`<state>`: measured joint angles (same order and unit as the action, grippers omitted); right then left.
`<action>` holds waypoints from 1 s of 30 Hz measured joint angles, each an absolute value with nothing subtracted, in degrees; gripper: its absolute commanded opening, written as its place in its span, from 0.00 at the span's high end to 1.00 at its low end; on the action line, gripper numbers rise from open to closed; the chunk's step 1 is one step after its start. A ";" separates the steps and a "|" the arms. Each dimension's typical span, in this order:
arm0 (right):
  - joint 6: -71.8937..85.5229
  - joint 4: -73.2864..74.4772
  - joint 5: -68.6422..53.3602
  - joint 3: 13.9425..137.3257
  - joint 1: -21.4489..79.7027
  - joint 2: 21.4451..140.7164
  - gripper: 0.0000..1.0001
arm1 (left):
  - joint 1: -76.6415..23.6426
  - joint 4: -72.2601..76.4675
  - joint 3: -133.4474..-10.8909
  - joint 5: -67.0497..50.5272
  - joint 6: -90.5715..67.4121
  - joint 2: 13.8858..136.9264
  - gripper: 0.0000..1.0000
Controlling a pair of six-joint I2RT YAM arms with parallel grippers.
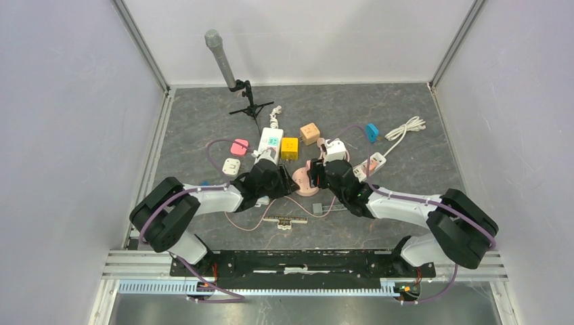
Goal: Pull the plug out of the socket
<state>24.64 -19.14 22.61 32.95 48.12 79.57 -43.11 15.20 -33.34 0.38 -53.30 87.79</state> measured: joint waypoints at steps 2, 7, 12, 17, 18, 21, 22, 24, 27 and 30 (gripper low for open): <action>24.95 -19.59 21.45 32.88 48.12 79.61 1.00 | -43.24 15.94 -33.36 -0.40 -53.34 88.38 0.43; 24.56 -19.53 20.56 32.86 48.23 79.64 1.00 | -43.38 18.37 -34.89 -1.34 -53.95 92.05 0.52; 23.90 -17.87 22.90 32.86 47.88 78.83 1.00 | -44.34 16.93 -38.33 1.39 -55.96 95.02 0.60; 23.97 -13.63 24.56 32.88 47.88 75.16 1.00 | -46.17 17.89 -39.42 3.99 -57.91 97.19 0.62; 24.08 -13.15 24.80 32.88 47.88 74.32 1.00 | -46.30 17.89 -39.77 4.34 -58.19 97.56 0.62; 25.56 -13.26 23.16 33.23 48.84 70.98 1.00 | -46.52 18.48 -41.28 5.28 -58.83 98.59 0.63; 25.87 -13.56 23.09 33.41 49.30 69.84 1.00 | -46.63 18.50 -41.60 5.65 -58.94 98.83 0.63; 26.33 -14.31 23.42 33.43 49.63 68.05 1.00 | -46.70 18.41 -41.67 6.11 -59.09 98.80 0.63; 27.03 -14.74 24.91 33.36 49.60 66.63 1.00 | -46.74 18.17 -41.65 6.44 -59.13 98.41 0.61; 27.62 -15.03 26.06 32.93 49.56 66.41 1.00 | -46.74 17.26 -41.32 6.59 -59.02 97.21 0.55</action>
